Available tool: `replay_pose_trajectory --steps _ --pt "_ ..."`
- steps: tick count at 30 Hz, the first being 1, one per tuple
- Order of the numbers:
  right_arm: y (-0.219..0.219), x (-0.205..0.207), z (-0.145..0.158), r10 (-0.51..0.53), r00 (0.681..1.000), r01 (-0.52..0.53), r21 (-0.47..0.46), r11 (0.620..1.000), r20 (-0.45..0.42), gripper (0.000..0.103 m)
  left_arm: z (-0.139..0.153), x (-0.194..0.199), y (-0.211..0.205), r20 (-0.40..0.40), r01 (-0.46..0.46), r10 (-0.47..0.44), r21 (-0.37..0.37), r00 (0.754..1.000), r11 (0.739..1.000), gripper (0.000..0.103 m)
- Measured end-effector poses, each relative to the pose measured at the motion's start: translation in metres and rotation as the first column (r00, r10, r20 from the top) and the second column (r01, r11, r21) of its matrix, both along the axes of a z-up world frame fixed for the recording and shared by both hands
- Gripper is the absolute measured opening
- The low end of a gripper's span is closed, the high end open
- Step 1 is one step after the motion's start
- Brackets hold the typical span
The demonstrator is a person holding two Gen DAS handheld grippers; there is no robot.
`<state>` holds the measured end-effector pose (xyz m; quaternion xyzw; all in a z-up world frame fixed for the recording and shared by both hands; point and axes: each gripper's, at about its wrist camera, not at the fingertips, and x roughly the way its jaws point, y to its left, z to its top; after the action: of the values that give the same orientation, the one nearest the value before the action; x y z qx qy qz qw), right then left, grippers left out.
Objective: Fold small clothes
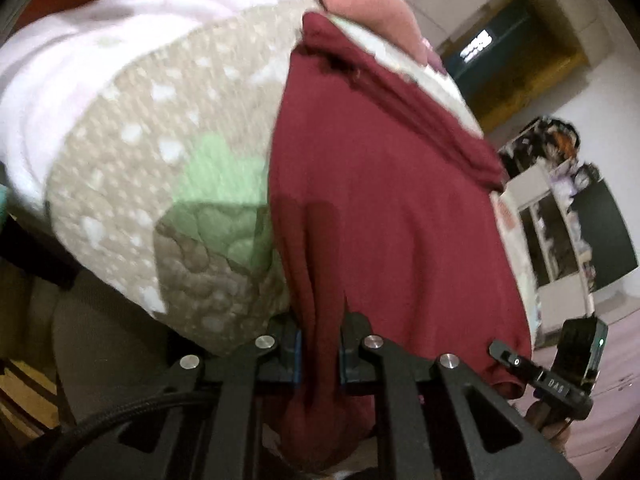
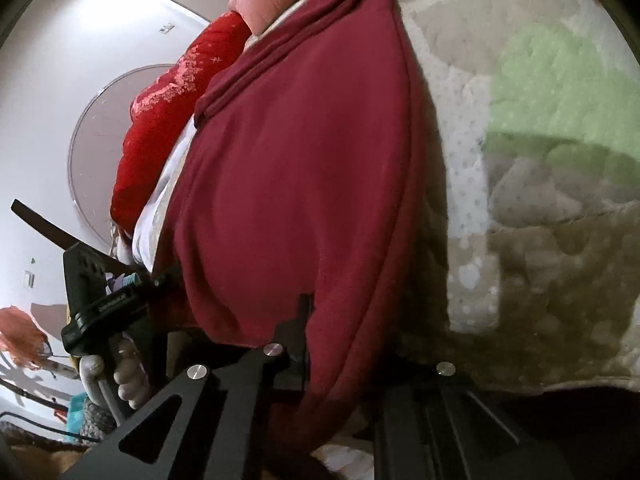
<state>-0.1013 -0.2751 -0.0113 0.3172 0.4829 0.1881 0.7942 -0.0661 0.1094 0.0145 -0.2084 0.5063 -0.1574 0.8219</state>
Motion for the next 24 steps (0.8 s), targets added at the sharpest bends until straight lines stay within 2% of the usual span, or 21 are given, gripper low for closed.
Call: replay_pose_trajectory --steps 4,7,11,14,18,24 --pt "0.004 -0.006 0.034 0.012 0.996 -0.007 -0.052 0.999 0.089 0.007 0.024 -0.016 0.002 0.051 0.031 -0.029 -0.032 0.998 0.999 0.011" --pt "0.009 -0.013 0.049 0.038 0.992 -0.030 -0.069 0.997 0.122 0.007 0.030 -0.030 -0.004 0.056 0.061 -0.059 -0.034 0.997 0.998 0.011" --pt "0.009 -0.033 0.049 0.086 0.991 -0.079 -0.066 0.995 0.106 0.007 0.022 -0.038 -0.006 0.032 0.070 -0.070 -0.013 0.997 0.997 0.011" --pt "0.010 -0.041 0.036 0.115 0.991 -0.111 -0.067 0.992 0.062 0.007 0.027 -0.034 0.006 0.023 0.046 -0.044 -0.067 0.999 0.997 0.011" --pt "-0.001 -0.031 0.037 0.091 0.994 -0.091 -0.004 0.996 0.063 0.007 0.046 -0.018 0.017 0.049 0.023 -0.017 -0.133 0.999 0.991 0.011" --pt "-0.020 0.002 0.069 0.048 0.988 -0.064 0.105 0.992 0.149 0.007 0.068 0.032 0.013 0.052 -0.014 0.024 -0.173 0.998 0.985 0.012"
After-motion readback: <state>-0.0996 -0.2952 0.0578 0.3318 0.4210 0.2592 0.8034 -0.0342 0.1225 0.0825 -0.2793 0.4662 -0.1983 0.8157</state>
